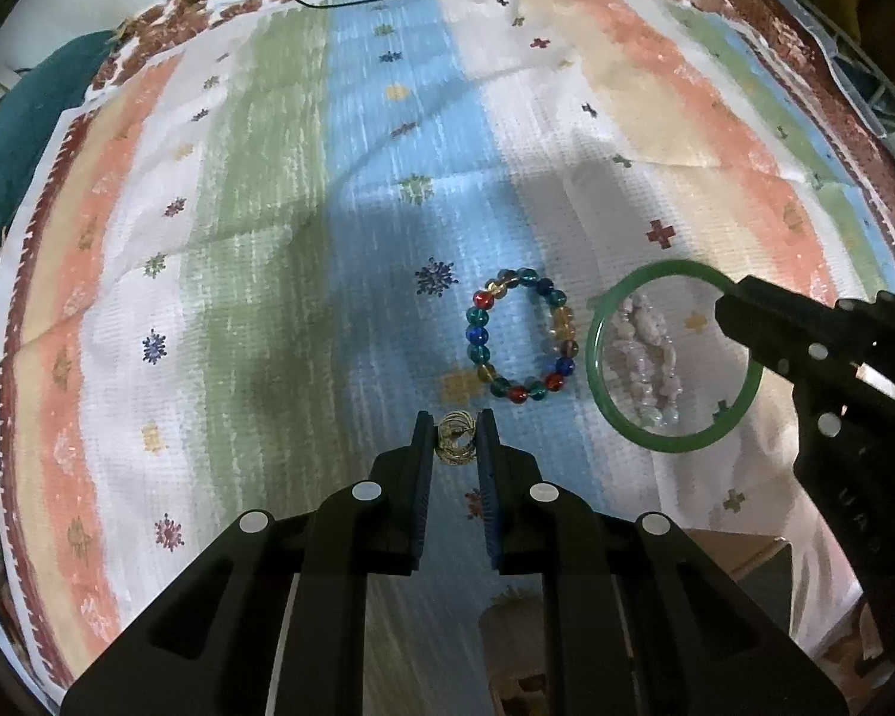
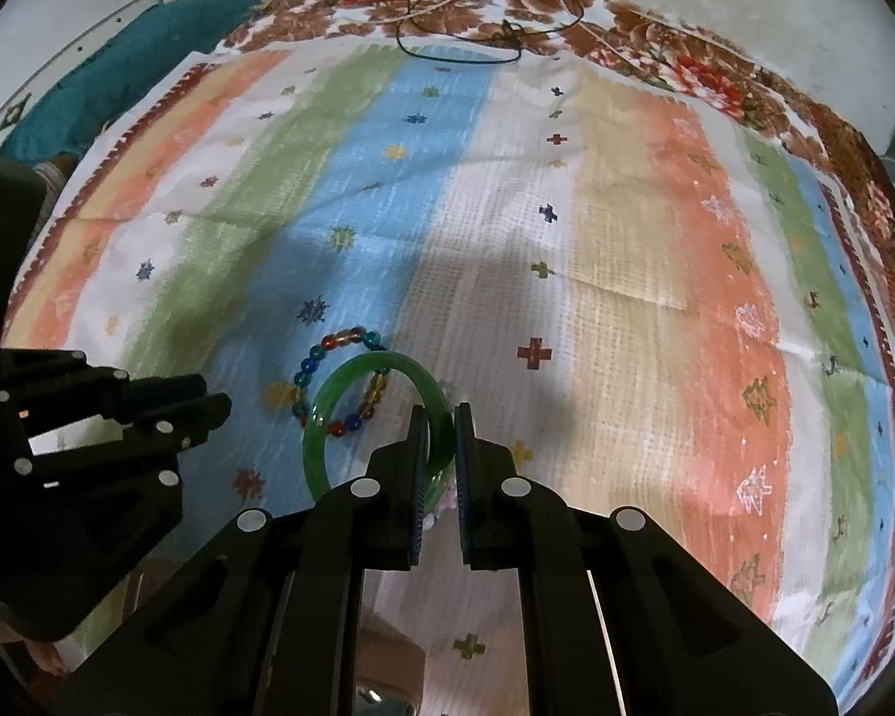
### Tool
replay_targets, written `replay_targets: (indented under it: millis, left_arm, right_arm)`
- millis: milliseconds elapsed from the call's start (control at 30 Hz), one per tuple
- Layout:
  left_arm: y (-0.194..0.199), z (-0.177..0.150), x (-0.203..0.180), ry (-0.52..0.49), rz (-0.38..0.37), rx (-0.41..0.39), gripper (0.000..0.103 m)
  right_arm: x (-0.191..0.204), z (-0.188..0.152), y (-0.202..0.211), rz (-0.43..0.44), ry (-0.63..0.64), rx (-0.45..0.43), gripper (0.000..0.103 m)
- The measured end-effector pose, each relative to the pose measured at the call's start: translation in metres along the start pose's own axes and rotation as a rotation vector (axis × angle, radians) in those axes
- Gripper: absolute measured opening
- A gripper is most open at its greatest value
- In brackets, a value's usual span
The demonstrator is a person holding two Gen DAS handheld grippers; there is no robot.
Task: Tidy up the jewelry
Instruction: 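Carry gold ring and jade bangle over the silver tin with both tools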
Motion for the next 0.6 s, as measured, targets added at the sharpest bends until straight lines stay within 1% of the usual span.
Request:
replay_targets:
  millis: [600]
  left_arm:
    - [0.054, -0.004, -0.007, 0.028, -0.038, -0.099, 0.014]
  right_arm:
    - [-0.006, -0.014, 0.041, 0.020, -0.046, -0.041, 0.010]
Point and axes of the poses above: each gripper's, at about its wrist camera, not at the fingertips, and y roughly against the way its jaws point, x to its left, z to its top, the point moved 10 cm from there along -y, roughly the way its jaws point, and after that the axes turned 5 degrees about -x, right-handed, at the moved point
